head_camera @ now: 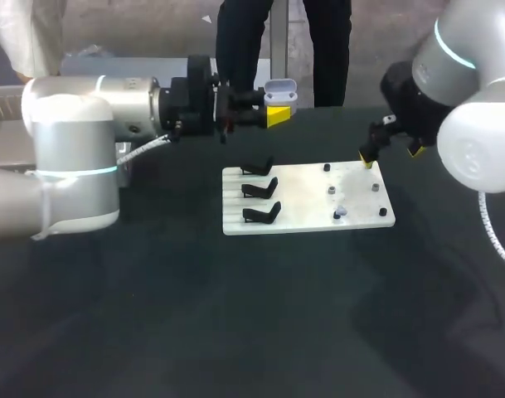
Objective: Pick up each earbud case from the left stands, insert the matching earbuds, close the lid, and place the case in the box.
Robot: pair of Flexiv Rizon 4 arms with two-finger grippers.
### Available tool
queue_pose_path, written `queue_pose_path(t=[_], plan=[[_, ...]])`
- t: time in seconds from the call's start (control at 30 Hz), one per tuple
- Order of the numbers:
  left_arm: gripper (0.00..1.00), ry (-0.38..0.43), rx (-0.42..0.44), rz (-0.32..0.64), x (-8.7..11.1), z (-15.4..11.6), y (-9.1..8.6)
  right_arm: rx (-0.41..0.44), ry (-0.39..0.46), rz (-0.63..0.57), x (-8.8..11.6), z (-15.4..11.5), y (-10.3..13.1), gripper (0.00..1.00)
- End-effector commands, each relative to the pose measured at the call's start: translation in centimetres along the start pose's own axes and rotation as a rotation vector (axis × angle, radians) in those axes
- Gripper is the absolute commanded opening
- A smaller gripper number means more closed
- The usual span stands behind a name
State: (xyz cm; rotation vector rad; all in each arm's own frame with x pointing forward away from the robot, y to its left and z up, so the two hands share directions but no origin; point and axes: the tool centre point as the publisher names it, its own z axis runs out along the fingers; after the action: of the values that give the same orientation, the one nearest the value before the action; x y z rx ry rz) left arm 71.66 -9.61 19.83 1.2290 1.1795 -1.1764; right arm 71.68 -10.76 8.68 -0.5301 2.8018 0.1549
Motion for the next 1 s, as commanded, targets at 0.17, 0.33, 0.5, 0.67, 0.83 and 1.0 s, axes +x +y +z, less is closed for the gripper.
queue_pose_path(t=[0.17,0.33,0.5,0.67,0.83,1.0], plan=[[0.00,-0.014,-0.031,-0.016,0.2,-0.3,-0.3,-0.007,0.091,0.024,-1.6,1.8,-0.3,1.00],[0.00,-0.021,-0.039,-0.018,0.3,-0.3,-0.2,0.011,0.108,0.029,-2.1,2.2,-0.1,1.00],[0.00,-0.021,-0.039,-0.018,0.3,-0.3,-0.2,0.042,0.141,0.017,-3.0,3.2,0.1,1.00],[0.00,-0.021,-0.039,-0.018,0.3,-0.3,-0.2,0.115,0.154,-0.014,-3.4,4.1,0.2,0.80],[0.00,-0.021,-0.039,-0.018,0.3,-0.3,-0.2,0.179,0.166,-0.041,-3.4,4.7,0.1,0.73],[0.00,-0.021,-0.039,-0.018,0.3,-0.3,-0.2,0.220,0.176,-0.046,-3.1,4.9,0.1,0.61]])
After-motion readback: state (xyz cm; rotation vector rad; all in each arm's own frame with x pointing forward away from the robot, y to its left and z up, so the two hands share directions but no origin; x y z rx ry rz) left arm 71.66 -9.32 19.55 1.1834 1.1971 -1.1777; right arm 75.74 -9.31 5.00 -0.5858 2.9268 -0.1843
